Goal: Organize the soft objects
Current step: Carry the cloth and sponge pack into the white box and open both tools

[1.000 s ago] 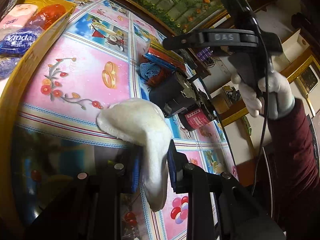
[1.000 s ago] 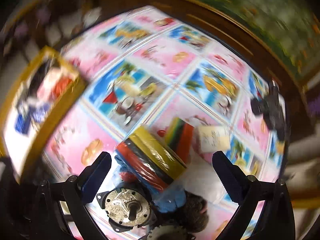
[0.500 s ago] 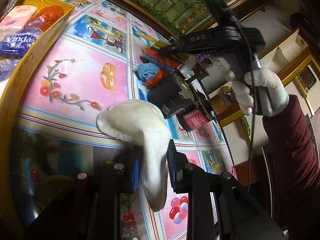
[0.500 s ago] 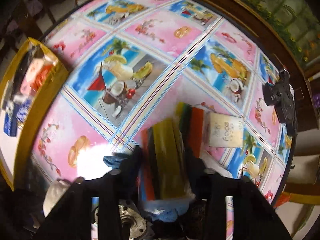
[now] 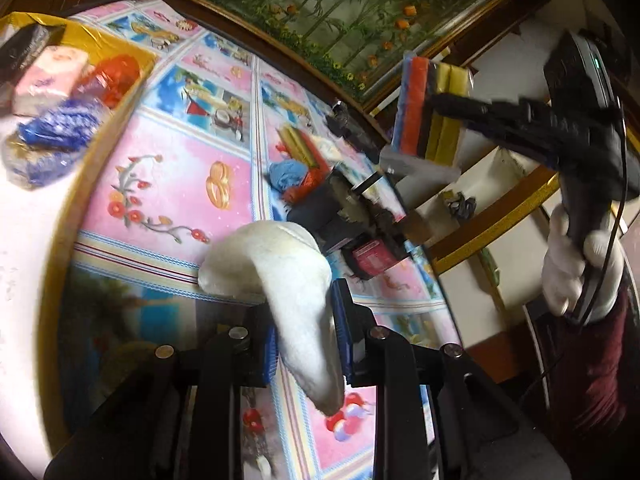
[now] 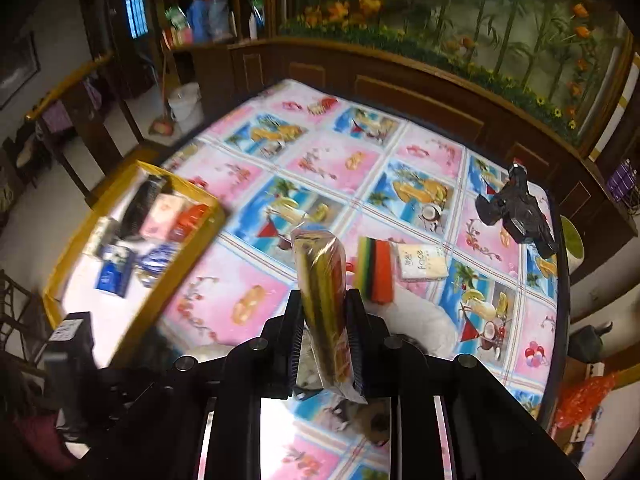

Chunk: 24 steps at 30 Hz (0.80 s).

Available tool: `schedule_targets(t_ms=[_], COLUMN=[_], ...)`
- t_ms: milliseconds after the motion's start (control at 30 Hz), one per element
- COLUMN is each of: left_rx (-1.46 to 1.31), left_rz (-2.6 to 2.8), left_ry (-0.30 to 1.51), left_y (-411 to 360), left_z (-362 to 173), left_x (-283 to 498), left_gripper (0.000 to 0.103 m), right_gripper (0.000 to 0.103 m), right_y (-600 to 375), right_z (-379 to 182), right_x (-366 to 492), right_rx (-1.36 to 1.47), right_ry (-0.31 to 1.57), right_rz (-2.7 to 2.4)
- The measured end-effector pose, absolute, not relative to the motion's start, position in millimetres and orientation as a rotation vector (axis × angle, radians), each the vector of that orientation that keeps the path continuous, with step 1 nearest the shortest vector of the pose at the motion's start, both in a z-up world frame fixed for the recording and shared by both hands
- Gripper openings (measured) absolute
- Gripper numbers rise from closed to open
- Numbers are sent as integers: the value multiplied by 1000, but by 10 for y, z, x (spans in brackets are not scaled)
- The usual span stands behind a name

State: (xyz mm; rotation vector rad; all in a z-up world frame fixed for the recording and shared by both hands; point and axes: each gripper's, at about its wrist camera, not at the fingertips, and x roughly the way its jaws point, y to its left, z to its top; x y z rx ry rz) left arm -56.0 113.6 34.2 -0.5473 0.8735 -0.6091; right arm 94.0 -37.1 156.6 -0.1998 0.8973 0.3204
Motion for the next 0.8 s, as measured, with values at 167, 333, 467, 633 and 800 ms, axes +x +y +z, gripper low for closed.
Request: schedule_targets(t_ms=[167,333,467,633,800], left_rx=[-548,-534,-495,-441,-330], left_rz=[-556,-397,-216,-51,44], left_ry=[778,732,774,862,965], left_y=[1555,2188,2668,3040,3093], left_z=[701,860,739,484,243], left_x=[-795,-926,-893,-725,-526], left_gripper=[21,21,21,21,22], right_gripper=[20,20,20,20,20], right_y=[-238,-5,293,677,962], right_z=[1694,1604,1391,1090,744], right_x=[378,138,114,206,411], right_rx=[-164,-127,-116,-64,17], right_ry=[845,848,883,971,1087], right_rz=[425,556,634,742,810])
